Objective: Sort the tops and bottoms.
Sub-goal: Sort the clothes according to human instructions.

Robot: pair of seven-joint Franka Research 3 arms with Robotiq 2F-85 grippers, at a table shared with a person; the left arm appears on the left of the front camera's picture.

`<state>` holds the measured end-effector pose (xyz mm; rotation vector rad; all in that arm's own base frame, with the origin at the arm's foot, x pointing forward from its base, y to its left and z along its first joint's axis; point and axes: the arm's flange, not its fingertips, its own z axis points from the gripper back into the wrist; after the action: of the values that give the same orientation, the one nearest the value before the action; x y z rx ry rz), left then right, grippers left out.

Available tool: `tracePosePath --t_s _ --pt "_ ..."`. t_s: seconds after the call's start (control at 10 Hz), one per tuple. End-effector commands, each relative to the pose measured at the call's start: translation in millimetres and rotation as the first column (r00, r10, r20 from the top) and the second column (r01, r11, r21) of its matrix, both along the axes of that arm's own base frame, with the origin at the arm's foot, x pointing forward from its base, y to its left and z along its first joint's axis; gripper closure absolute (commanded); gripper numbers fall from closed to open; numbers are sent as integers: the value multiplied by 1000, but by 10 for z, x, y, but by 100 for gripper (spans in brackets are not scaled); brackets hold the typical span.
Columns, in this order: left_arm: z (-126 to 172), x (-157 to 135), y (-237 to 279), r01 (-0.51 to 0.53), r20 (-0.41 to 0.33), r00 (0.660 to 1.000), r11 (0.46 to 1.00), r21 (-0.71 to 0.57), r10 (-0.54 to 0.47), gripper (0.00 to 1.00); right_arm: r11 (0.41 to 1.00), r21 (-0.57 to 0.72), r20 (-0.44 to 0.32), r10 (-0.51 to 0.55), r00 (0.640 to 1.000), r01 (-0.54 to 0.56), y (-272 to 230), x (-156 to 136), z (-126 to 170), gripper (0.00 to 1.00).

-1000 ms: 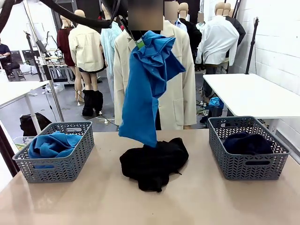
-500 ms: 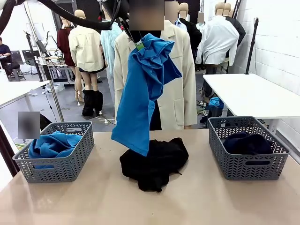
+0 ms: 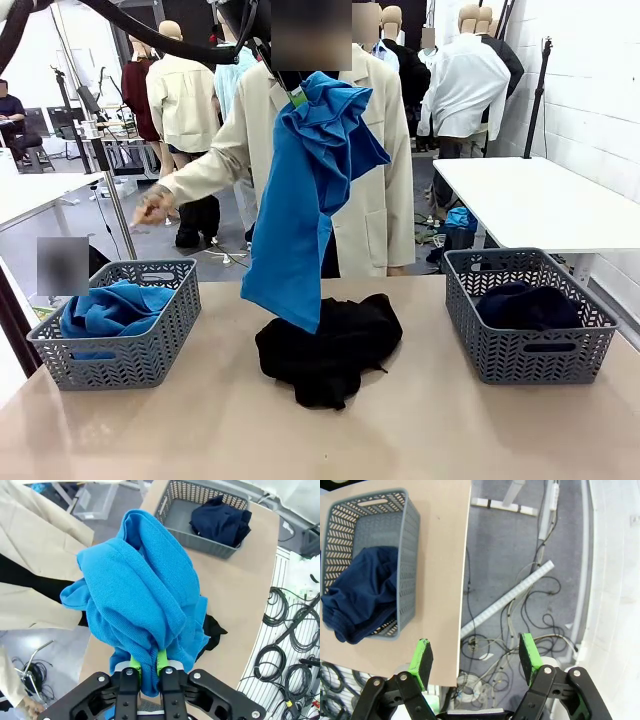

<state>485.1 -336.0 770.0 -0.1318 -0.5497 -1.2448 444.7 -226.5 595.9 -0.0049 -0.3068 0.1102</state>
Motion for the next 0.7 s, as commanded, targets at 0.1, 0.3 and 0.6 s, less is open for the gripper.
tracePosePath --t_s 0.1,0.3,0.6 --pt "35 -14 19 -4 13 1000 1000 -5 4 100 1000 -15 -12 4 1000 -4 6 -20 -2 14" --pt "35 -14 19 -4 13 1000 1000 -5 4 100 1000 -15 -12 4 1000 -4 6 -20 -2 14" --pt "35 -14 19 -4 13 1000 1000 -5 4 100 1000 -15 -12 4 1000 -4 6 -20 -2 14"
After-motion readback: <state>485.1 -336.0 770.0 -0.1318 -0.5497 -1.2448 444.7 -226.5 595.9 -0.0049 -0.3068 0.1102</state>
